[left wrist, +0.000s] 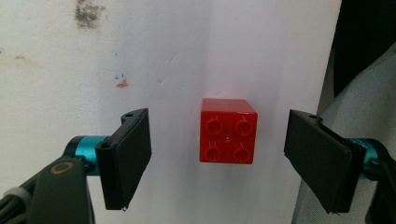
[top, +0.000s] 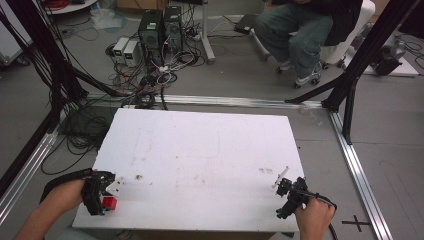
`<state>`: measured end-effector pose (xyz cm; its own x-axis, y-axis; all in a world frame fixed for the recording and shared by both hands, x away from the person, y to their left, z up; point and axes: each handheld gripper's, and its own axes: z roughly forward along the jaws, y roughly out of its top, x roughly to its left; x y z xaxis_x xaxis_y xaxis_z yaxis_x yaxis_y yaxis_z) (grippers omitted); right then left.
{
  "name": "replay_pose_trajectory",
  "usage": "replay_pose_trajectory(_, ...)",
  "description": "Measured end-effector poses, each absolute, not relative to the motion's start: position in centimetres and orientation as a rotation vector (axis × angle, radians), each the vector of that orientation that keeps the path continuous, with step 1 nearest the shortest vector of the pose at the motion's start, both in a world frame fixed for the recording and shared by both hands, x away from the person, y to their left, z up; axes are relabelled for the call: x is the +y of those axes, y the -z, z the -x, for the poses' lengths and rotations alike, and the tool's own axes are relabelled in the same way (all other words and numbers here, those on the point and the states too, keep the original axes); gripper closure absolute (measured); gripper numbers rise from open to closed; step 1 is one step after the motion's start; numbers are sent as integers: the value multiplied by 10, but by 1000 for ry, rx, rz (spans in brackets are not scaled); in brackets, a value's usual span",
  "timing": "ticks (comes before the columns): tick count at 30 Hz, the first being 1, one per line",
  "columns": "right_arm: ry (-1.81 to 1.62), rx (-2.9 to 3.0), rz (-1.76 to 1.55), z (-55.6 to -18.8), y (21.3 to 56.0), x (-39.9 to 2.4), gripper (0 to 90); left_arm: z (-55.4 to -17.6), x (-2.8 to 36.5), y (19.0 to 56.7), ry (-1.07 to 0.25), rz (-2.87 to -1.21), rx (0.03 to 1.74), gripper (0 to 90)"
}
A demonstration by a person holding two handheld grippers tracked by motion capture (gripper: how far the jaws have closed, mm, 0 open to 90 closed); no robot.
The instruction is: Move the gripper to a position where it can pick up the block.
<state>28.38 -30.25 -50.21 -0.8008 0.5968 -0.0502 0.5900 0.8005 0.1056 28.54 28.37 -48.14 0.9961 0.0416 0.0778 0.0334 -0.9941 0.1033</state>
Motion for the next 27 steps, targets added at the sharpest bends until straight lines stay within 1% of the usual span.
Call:
replay_pose_trajectory(9,-130,2901,-972,-283,502,-303,20,-285,285,494,-94,-3053,36,241)
replay_pose_trajectory(19,-133,2902,-956,-284,502,-304,20,-285,288,508,-59,-3063,53,248)
replay_pose_trajectory(27,-131,2902,-959,-284,502,-302,20,-285,290,509,-61,-3063,52,248)
